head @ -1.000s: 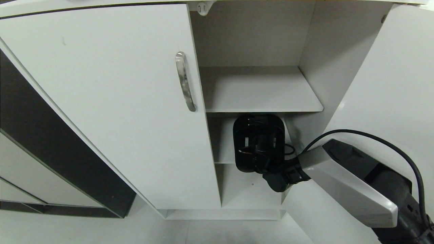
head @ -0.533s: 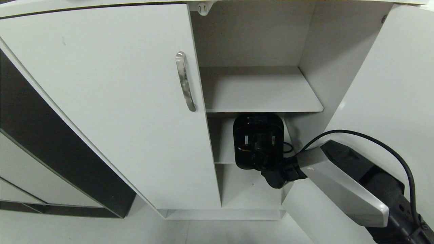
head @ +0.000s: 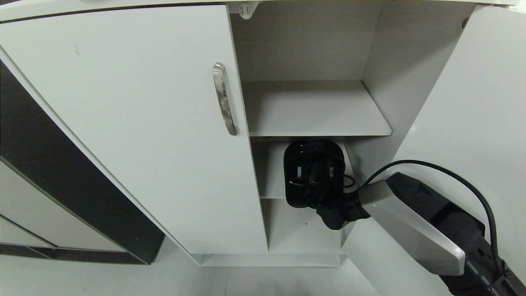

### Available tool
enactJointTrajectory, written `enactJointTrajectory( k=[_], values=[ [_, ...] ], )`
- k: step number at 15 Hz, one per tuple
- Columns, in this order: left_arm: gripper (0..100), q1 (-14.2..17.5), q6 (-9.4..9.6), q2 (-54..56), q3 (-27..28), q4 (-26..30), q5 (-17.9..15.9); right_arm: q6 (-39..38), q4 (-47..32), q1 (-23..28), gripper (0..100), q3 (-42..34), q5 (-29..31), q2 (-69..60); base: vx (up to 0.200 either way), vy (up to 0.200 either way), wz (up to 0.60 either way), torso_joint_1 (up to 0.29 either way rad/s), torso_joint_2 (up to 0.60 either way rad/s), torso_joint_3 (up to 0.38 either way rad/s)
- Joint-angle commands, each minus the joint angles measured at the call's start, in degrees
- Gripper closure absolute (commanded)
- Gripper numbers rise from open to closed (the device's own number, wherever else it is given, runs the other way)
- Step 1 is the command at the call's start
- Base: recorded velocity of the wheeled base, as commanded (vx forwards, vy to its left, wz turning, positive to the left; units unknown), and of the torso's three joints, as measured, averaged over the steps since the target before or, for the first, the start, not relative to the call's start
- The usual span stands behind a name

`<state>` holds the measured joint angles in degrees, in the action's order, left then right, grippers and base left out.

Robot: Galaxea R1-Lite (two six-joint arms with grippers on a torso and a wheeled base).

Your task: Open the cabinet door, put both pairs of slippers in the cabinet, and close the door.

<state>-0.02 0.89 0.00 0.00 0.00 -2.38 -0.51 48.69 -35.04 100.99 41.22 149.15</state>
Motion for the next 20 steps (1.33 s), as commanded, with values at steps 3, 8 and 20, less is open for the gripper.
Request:
enactJointTrajectory(
  k=[3, 8, 20],
  values=[
    [100, -0.1, -0.01, -0.1, 0.0, 0.0, 0.0, -0.1, 0.4, -0.2, 0, -1.2, 0.1, -0.3, 0.0, 0.0, 0.0, 0.0, 0.0, 0.0],
    [100, -0.1, 0.08, -0.1, 0.0, 0.0, 0.0, -0.3, 5.7, -2.4, 0, -14.3, 0.4, -8.6, 0.0, 0.0, 0.0, 0.0, 0.0, 0.0],
    [100, 0.0, -0.01, -0.1, 0.0, 0.0, -0.1, 0.3, 22.9, -10.2, 0, -47.6, 1.1, -21.2, -0.017, 0.0, 0.0, 0.0, 0.0, 0.0]
  ],
)
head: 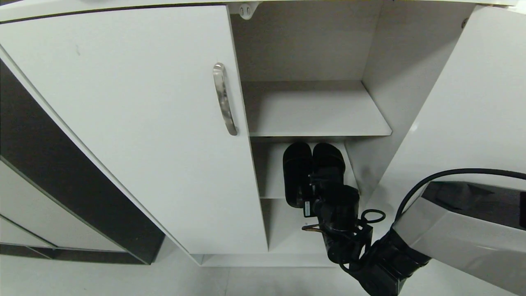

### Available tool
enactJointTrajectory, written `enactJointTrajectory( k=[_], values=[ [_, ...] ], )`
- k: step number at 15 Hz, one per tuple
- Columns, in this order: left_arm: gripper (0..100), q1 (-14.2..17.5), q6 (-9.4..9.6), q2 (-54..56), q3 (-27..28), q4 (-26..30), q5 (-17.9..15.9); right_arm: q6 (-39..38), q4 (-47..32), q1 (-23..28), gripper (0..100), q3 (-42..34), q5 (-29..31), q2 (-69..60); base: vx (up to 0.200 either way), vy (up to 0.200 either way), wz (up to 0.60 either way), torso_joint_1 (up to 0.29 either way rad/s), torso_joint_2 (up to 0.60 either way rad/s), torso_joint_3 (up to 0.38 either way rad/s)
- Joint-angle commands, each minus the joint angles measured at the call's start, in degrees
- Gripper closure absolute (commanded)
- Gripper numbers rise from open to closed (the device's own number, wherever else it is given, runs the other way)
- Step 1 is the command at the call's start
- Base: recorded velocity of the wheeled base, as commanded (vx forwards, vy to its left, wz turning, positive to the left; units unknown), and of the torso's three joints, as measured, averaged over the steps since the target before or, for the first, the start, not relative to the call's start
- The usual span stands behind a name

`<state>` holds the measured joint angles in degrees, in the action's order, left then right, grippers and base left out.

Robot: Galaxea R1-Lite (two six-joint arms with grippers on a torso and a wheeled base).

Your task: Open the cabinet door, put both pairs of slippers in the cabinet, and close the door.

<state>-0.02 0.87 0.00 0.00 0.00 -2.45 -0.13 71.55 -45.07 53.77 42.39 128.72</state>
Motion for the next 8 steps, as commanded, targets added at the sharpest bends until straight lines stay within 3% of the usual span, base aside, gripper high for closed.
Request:
enactJointTrajectory(
  k=[1, 6, 8],
  values=[
    [100, 0.0, 0.01, 0.0, 0.0, 0.0, 0.0, 0.0, 0.1, -0.2, 0, -0.4, 0.0, -0.8, -0.2, 0.0, 0.0, 0.007, 0.01, -0.012],
    [100, 0.0, 0.01, -0.1, 0.0, 0.0, 0.0, 0.0, 0.0, -0.2, 0, -0.4, 0.0, -0.9, -0.2, 0.0, 0.0, 0.005, 0.0, 0.005],
    [100, -0.1, -0.07, -0.1, 0.0, 0.0, 0.0, 0.0, 0.1, 0.1, 0, -0.5, 0.0, -1.4, 0.0, 0.0, 0.0, 0.0, 0.0, 0.0]
  ],
)
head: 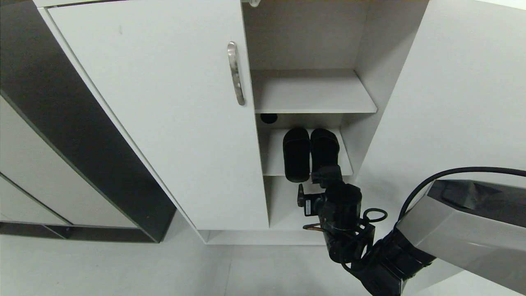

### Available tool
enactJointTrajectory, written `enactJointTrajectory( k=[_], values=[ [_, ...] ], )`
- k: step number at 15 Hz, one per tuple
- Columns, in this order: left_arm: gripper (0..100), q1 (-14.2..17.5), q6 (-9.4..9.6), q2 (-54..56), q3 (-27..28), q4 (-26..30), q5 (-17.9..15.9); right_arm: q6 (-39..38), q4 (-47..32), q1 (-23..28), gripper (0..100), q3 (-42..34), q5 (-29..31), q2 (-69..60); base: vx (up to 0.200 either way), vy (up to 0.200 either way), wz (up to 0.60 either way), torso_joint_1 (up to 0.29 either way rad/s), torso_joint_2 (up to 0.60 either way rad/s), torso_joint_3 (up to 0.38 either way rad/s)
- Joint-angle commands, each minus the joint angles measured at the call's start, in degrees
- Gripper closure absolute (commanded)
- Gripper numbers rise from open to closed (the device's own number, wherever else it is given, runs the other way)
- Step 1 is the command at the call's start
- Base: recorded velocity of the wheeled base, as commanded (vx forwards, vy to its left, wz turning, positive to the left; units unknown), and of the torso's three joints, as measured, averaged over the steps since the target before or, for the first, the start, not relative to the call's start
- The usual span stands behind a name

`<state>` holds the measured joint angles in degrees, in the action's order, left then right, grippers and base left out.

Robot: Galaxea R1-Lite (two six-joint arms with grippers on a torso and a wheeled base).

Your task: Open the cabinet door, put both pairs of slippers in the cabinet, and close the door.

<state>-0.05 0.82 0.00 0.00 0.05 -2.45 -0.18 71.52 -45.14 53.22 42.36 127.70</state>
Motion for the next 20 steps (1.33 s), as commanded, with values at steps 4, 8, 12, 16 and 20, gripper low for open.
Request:
enactJointTrajectory(
  k=[4, 8, 12, 16, 20],
  values=[
    [100, 0.0, -0.11, 0.0, 0.0, 0.0, 0.2, -0.3, 0.1, 0.8, 0, -0.5, 0.0, -1.0, 0.0, 0.0, 0.0, 0.0, 0.0, 0.0],
    [100, 0.0, -0.2, 0.0, 0.0, 0.0, 0.2, -0.3, 0.1, 0.8, 0, -0.6, -0.1, -0.9, 0.0, 0.0, 0.0, 0.0, 0.0, 0.0],
    [100, 0.0, -0.2, -0.1, 0.0, 0.0, 0.1, -0.3, 0.1, 0.8, 0, -0.6, -0.1, -0.7, 0.0, 0.0, 0.0, 0.0, 0.0, 0.0],
    [100, 0.0, -0.2, -0.1, 0.0, 0.0, 0.1, -0.3, 0.0, 0.8, 0, -0.7, -0.1, -0.7, 0.0, 0.0, 0.0, 0.004, 0.0, 0.148],
    [100, 0.0, -0.2, -0.1, 0.0, 0.0, 0.1, -0.2, 0.1, 1.0, 0, -0.9, -0.1, -0.7, 0.0, 0.0, 0.0, 0.002, 0.0, 0.2]
  ],
)
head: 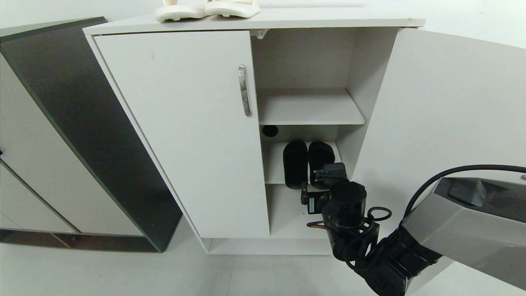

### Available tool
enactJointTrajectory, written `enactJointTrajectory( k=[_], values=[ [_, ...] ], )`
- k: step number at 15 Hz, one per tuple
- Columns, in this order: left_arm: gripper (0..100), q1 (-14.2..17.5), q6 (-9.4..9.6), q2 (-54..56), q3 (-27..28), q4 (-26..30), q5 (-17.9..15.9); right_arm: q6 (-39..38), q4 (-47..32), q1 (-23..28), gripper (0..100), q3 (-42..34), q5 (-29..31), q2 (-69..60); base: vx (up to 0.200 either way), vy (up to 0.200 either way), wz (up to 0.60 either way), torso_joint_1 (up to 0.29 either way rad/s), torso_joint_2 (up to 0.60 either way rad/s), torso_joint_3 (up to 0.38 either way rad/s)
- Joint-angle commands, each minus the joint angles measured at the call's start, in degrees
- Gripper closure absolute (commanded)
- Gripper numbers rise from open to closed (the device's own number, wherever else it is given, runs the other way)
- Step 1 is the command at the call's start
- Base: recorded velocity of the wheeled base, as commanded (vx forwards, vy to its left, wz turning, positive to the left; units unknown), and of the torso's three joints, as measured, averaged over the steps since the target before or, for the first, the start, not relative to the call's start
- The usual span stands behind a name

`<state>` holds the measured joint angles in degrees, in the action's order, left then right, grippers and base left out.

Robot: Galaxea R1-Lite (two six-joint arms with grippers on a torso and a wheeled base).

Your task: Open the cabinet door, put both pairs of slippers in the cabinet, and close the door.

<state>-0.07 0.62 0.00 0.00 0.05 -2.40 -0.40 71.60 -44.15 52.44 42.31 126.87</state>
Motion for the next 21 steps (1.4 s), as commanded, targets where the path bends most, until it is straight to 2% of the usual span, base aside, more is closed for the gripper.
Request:
enactJointTrajectory(
  k=[1, 8, 16, 21],
  values=[
    [100, 0.0, -0.01, -0.1, 0.0, 0.0, 0.0, 0.1, 0.0, 0.3, 0, -0.4, 0.0, 0.0, 0.0, 0.0, 0.0, 0.002, 0.0, 0.198],
    [100, 0.1, 0.26, 0.0, 0.0, 0.0, 0.2, 0.0, 0.5, 2.1, 0, -1.8, -0.7, -0.1, 0.0, 0.0, 0.0, 0.002, 0.0, 0.189],
    [100, 0.1, 0.26, -0.1, 0.0, 0.0, 0.1, 0.2, 0.7, 2.4, 0, -4.0, -0.9, -1.4, 0.0, 0.0, 0.0, 0.0, 0.0, 0.0],
    [100, 0.1, 0.26, -0.1, 0.0, 0.0, 0.1, 0.5, 0.7, 2.6, 0, -3.9, -1.2, -0.8, 0.0, 0.2, 0.0, 0.006, 0.0, 0.003]
  ],
)
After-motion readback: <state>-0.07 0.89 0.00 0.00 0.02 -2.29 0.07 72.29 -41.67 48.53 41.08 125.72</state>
